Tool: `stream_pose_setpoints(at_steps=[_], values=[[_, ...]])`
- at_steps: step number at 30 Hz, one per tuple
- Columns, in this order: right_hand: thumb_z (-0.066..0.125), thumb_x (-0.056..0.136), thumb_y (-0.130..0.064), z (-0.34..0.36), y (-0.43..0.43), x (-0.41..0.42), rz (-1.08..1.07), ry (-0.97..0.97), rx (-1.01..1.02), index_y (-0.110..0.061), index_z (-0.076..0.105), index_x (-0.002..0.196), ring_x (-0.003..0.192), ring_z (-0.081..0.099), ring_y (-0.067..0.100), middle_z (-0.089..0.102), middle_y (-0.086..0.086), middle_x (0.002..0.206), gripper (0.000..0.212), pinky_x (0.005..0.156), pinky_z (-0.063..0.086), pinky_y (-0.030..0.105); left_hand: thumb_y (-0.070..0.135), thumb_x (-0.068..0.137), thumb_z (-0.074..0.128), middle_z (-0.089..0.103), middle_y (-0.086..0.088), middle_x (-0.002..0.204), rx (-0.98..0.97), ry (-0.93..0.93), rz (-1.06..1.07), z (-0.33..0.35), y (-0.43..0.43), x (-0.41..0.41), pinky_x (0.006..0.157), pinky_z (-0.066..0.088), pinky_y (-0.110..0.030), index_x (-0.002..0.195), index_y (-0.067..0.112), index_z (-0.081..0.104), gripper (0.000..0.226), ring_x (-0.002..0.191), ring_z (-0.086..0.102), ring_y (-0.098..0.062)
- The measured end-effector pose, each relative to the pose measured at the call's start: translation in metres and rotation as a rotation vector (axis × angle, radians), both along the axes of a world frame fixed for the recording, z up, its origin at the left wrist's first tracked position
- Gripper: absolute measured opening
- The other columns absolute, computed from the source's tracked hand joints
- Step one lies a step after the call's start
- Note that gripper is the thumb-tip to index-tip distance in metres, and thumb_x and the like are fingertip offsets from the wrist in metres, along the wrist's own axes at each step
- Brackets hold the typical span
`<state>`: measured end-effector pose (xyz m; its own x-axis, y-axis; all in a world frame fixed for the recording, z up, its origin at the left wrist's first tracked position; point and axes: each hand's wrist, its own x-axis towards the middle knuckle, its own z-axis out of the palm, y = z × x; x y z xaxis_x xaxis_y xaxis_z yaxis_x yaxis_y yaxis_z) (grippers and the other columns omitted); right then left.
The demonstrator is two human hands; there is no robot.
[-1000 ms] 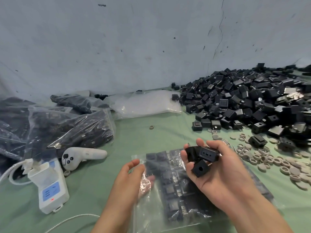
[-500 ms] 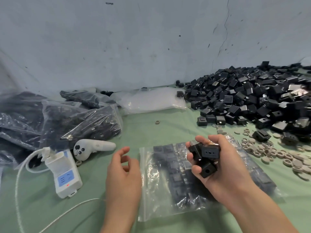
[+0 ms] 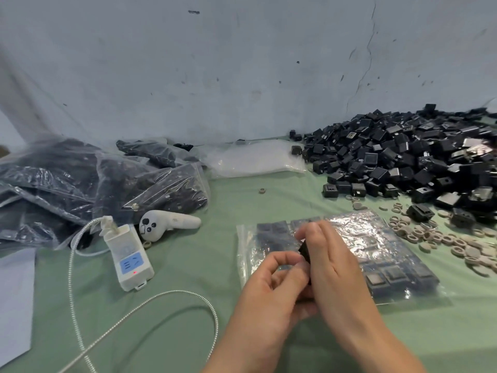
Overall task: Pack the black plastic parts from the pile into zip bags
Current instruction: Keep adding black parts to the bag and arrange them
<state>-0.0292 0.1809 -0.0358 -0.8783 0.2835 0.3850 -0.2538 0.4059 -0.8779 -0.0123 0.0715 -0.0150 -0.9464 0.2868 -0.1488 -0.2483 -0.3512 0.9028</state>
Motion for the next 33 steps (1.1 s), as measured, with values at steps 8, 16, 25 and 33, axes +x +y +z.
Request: stream_pose_setpoints(at_steps=[8, 16, 25, 33], values=[[0.029, 0.091, -0.064, 0.002, -0.004, 0.010, -0.037, 0.059, -0.037, -0.031, 0.055, 0.094, 0.078, 0.060, 0.009, 0.060, -0.008, 0.083, 0.042, 0.063, 0.040, 0.023, 0.010, 0.077, 0.082, 0.062, -0.013, 0.082, 0.070, -0.097, -0.054, 0.001, -0.004, 0.004, 0.063, 0.053, -0.032, 0.113, 0.007, 0.067, 0.039, 0.065, 0.055, -0.019], [0.050, 0.098, -0.034, 0.004, 0.013, 0.006, -0.051, -0.106, -0.435, -0.036, 0.058, 0.084, 0.056, 0.044, 0.013, 0.051, -0.004, 0.069, 0.016, 0.048, 0.039, 0.033, 0.001, 0.091, 0.062, 0.068, -0.014, 0.087, -0.104, -0.054, 0.557, -0.008, -0.053, -0.023, 0.065, 0.060, -0.027, 0.111, 0.015, 0.055, 0.025, 0.066, 0.068, -0.017], [0.054, 0.091, -0.035, 0.010, 0.028, 0.001, -0.106, -0.257, -0.795, -0.023, 0.060, 0.091, 0.053, 0.045, 0.019, 0.052, 0.011, 0.079, 0.014, 0.040, 0.041, 0.028, -0.005, 0.089, 0.055, 0.064, 0.016, 0.102, -1.005, 0.398, 0.472, -0.034, -0.075, -0.032, 0.079, 0.043, -0.011, 0.097, 0.034, 0.059, 0.040, 0.089, 0.058, 0.008], [0.056, 0.088, -0.033, 0.013, 0.031, 0.001, -0.104, -0.281, -0.894, -0.024, 0.063, 0.087, 0.052, 0.046, 0.019, 0.052, 0.012, 0.084, 0.011, 0.037, 0.039, 0.027, -0.019, 0.080, 0.037, 0.065, 0.010, 0.094, -0.994, 0.335, 0.407, -0.040, -0.069, -0.037, 0.069, 0.037, 0.000, 0.082, 0.026, 0.064, 0.053, 0.086, 0.057, 0.003]])
